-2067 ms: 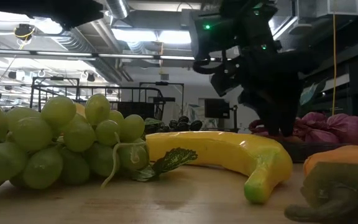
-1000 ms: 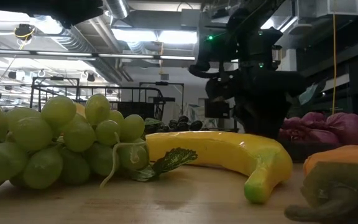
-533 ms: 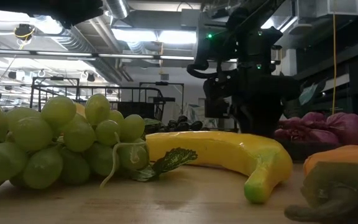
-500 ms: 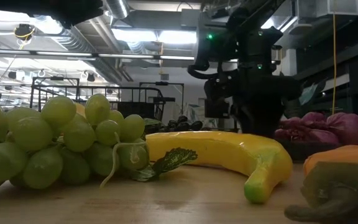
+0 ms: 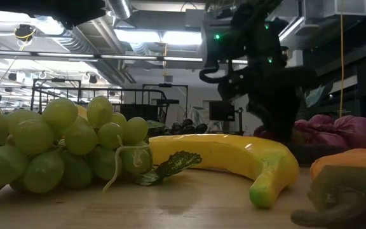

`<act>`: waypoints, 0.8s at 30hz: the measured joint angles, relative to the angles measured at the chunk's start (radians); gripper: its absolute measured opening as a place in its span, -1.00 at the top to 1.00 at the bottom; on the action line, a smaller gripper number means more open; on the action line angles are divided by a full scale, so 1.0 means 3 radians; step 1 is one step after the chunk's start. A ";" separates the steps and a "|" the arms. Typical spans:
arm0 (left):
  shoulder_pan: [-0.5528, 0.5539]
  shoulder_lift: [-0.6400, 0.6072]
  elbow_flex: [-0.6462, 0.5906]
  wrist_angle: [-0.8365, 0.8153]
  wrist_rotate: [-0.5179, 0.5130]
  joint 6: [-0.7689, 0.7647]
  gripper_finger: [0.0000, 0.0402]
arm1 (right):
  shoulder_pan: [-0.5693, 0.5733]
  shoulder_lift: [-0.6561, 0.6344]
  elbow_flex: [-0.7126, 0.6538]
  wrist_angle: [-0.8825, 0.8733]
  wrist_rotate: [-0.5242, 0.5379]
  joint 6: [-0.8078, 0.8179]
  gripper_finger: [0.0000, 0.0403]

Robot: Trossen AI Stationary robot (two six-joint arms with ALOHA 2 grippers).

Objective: Build produce basket
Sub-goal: Put the dark red chili pepper into the wire basket

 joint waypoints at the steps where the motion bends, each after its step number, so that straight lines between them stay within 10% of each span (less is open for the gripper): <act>1: 0.0001 0.0000 0.0000 0.0000 0.0001 0.0001 -0.02 | 0.0000 0.0000 0.0083 -0.0152 0.0065 0.0005 0.37; 6: 0.0001 0.0000 0.0000 -0.0001 0.0000 0.0000 -0.02 | 0.0000 0.0000 0.0489 -0.0656 0.0605 -0.0069 0.38; 18: 0.0000 -0.0001 0.0000 -0.0038 0.0000 -0.0001 -0.02 | -0.0182 0.0000 0.1406 -0.0416 0.3112 -0.0168 0.36; 24: 0.0001 0.0000 0.0000 -0.0041 0.0001 0.0001 -0.02 | -0.0489 -0.0003 0.1557 0.0653 0.2890 -0.0662 0.36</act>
